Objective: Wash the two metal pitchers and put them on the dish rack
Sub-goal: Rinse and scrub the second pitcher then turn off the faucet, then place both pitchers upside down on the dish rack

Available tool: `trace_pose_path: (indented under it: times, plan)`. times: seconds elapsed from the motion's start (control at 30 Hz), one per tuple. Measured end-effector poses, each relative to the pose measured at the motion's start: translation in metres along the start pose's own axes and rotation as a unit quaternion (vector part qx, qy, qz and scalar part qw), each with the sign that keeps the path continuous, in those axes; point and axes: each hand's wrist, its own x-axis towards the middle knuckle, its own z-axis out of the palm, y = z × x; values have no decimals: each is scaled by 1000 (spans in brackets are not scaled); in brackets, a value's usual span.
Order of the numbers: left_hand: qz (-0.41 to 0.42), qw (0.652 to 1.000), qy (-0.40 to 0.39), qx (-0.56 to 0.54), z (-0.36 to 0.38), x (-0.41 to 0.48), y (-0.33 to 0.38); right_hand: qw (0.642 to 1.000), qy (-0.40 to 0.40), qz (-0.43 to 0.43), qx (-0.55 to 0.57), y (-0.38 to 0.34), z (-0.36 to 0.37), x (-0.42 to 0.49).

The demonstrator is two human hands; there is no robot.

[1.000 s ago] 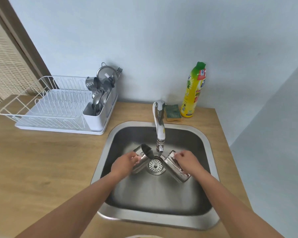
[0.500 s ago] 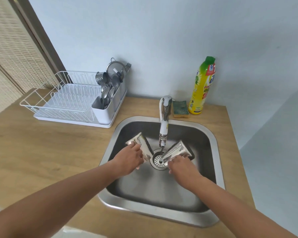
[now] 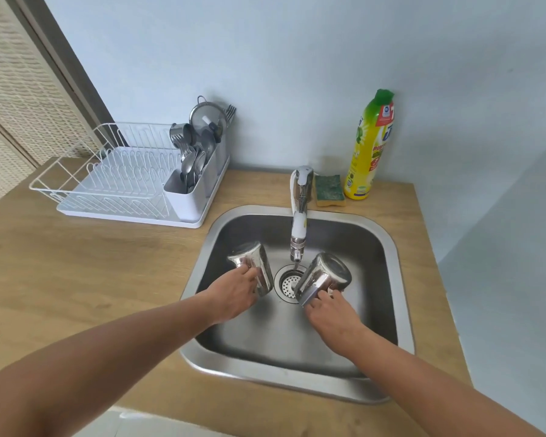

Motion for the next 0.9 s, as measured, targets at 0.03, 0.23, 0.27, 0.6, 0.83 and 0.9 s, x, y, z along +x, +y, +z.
trace_pose_path:
  times: [0.03,0.23,0.27,0.6,0.83,0.9]
  plan:
    - [0,1000,4,0,0,0,0,1000,-2,3,-1,-1,-1,-1]
    - [16,999,32,-4,5,-7,-4,999,-21,37,-1,-12,-7,-3]
    - [19,999,33,-3,6,-9,-4,999,-23,44,1,-14,-9,-3]
    - [-57,960,96,-256,28,-9,-11,936,25,239,256,-32,-21,-10]
    - [-281,514,187,-789,18,-33,-11,534,209,474,669,-25,-43,-47]
    - [-271,427,189,-841,15,-39,-7,466,233,487,701,-30,-48,-56]
